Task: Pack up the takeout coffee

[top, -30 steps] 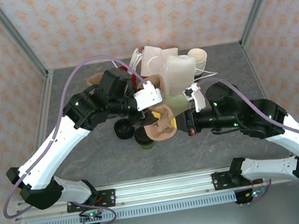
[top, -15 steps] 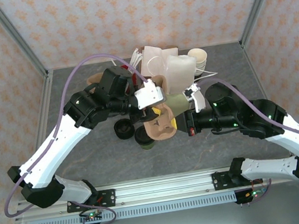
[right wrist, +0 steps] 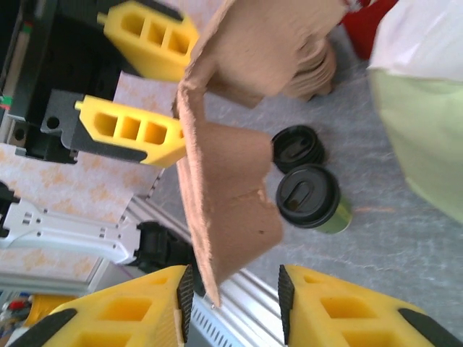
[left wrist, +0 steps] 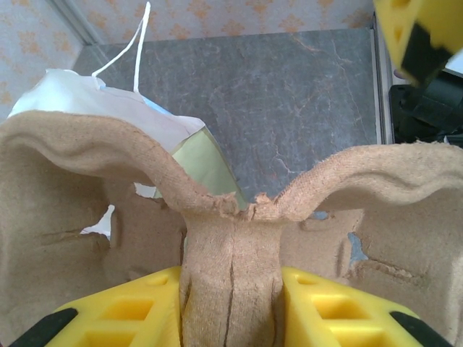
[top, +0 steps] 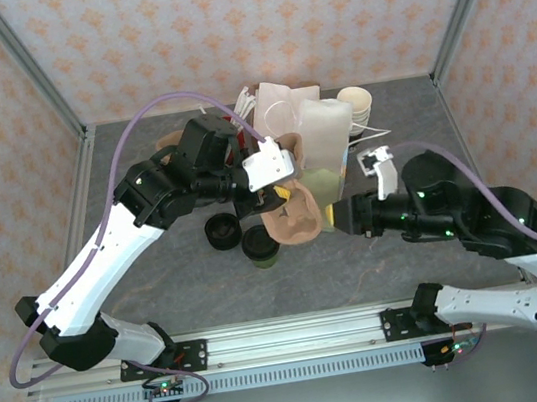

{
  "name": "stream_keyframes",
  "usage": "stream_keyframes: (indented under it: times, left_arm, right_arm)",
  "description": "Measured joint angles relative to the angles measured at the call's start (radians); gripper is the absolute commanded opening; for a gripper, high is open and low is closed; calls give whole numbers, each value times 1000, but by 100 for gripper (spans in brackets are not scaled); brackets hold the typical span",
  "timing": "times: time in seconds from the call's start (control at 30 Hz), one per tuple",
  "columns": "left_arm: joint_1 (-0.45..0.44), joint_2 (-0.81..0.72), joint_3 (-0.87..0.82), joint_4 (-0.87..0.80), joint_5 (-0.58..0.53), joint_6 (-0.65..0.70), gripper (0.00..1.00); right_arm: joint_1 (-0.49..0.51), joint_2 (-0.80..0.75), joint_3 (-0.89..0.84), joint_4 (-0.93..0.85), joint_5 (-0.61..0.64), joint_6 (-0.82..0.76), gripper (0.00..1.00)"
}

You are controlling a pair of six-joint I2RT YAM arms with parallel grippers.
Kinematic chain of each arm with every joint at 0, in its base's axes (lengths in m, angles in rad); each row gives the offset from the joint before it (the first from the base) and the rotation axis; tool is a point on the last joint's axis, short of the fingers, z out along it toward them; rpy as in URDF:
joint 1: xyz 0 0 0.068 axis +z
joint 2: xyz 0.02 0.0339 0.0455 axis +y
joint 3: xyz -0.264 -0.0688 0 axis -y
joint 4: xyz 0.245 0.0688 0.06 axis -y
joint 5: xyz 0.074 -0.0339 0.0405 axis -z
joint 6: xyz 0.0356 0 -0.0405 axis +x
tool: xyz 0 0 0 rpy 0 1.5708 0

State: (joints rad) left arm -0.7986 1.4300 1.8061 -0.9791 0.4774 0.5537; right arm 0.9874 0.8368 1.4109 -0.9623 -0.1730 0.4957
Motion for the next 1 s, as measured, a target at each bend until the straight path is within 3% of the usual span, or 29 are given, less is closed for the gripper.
stream_keyframes:
  times: [0.33,0.5,0.67,1.0]
  left_arm:
    - [11,43,86,1,3,-41,35]
    - [27,52,133,2,12,-71,35]
    - [29,52,136,2,20,-93,35]
    - [62,48,132,2,52,-131,35]
  right_arm:
    - [0,-12,77,-93,449,54,49]
    - [-4,66,104,-93,572,41,50]
    - [-106,157,137,-84,564,19,50]
    - [-356,323,143,-52,323,32,49]
